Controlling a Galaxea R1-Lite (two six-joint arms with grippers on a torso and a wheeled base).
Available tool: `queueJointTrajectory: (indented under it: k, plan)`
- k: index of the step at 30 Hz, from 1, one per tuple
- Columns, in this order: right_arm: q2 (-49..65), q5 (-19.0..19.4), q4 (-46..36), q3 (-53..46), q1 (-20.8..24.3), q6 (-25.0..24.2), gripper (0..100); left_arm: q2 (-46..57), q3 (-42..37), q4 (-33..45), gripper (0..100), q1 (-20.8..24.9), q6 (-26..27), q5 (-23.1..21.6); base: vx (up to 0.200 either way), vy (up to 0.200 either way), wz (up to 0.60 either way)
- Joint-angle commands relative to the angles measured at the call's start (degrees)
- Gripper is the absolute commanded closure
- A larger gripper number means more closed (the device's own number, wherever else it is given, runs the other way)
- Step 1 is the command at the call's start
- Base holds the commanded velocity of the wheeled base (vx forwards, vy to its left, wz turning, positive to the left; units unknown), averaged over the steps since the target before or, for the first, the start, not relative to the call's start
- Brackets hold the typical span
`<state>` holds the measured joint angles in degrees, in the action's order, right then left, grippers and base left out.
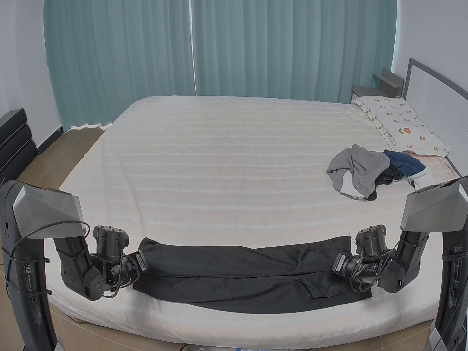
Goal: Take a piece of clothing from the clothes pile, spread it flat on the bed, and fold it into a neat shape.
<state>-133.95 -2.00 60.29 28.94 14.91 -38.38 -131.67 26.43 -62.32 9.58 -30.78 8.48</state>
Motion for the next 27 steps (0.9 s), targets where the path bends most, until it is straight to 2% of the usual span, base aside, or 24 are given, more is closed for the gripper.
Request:
queueJointTrajectory:
  k: [1,8,12,14,18,19,20,23,27]
  plan:
    - [-0.61,-0.02,0.0,0.06,0.03,0.32,0,0.19,-0.33,0.27,0,0.09,0.02,0.04,0.0,0.0,0.0]
    - [2.73,0.15,0.09,0.15,-0.67,0.23,0,0.98,-0.85,0.27,0,0.44,0.11,0.04,0.0,0.0,0.0]
    - [8.71,0.59,-0.7,1.03,-3.31,0.14,0,3.88,0.2,0.0,0,-0.27,-0.86,-0.14,0.0,0.0,0.0]
    - [9.76,2.18,-0.88,2.17,-4.71,0.14,0,4.32,1.7,0.0,0,-0.88,-2.71,-0.57,0.0,0.0,0.0]
    - [9.06,4.99,-1.32,3.93,-6.65,-0.56,0,3.44,5.65,0.27,0,-1.06,-8.95,-0.66,0.0,0.0,0.0]
    - [8.0,6.66,-1.32,4.72,-7.7,-1.53,0,3.09,7.32,0.36,0,-1.14,-11.32,-0.84,0.0,0.0,0.0]
    - [7.21,7.54,-1.14,4.99,-8.14,-2.23,0,2.65,7.94,0.44,0,-1.23,-11.85,-0.84,0.0,0.0,0.0]
    - [4.05,11.32,-0.62,6.83,-9.72,-8.47,0,-1.57,10.66,0.36,0,-1.58,-12.2,-2.07,0.0,0.0,0.0]
    - [2.03,12.46,-0.53,7.8,-10.43,-9.7,0,-3.94,12.77,0.36,0,-2.02,-12.29,-1.98,0.0,0.0,0.0]
